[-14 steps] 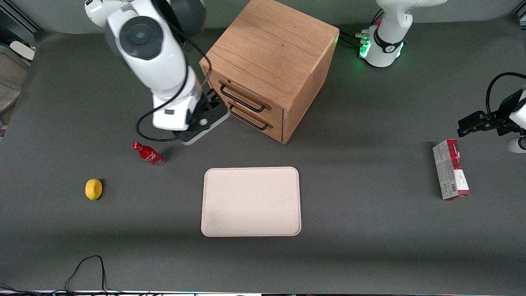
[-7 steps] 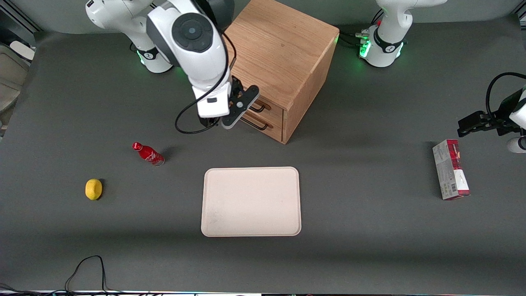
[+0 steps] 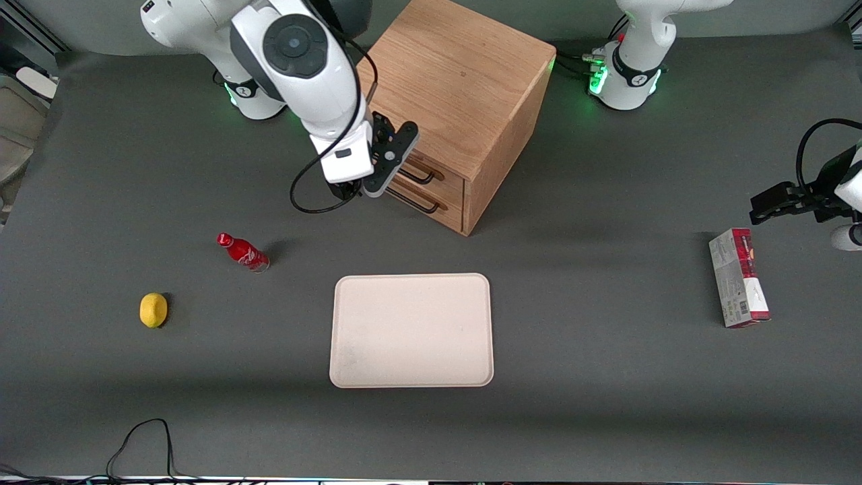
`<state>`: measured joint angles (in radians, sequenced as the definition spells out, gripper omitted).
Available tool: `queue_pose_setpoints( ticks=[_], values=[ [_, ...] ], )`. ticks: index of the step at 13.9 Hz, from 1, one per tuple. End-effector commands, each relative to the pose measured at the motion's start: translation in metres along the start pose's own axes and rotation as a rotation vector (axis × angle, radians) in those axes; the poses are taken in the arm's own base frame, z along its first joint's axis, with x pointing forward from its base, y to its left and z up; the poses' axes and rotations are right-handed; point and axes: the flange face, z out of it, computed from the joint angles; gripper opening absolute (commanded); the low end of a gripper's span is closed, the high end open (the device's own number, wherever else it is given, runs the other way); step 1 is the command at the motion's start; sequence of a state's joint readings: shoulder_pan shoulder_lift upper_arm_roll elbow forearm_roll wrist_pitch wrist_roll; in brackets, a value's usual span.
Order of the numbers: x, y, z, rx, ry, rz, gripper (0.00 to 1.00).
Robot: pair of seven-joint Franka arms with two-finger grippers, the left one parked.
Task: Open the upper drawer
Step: 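Align the open right gripper around the upper drawer handle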
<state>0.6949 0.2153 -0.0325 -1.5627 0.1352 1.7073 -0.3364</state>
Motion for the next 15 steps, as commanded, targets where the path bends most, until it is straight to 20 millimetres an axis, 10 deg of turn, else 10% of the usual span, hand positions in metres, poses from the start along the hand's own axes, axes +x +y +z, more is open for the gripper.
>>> queue_pose_setpoints(
  ticks=[1,15],
  values=[
    [-0.014,0.002,-0.006,0.067,0.037,-0.026,1.0],
    [-0.005,0.004,0.051,0.148,0.025,0.015,1.0]
  ],
)
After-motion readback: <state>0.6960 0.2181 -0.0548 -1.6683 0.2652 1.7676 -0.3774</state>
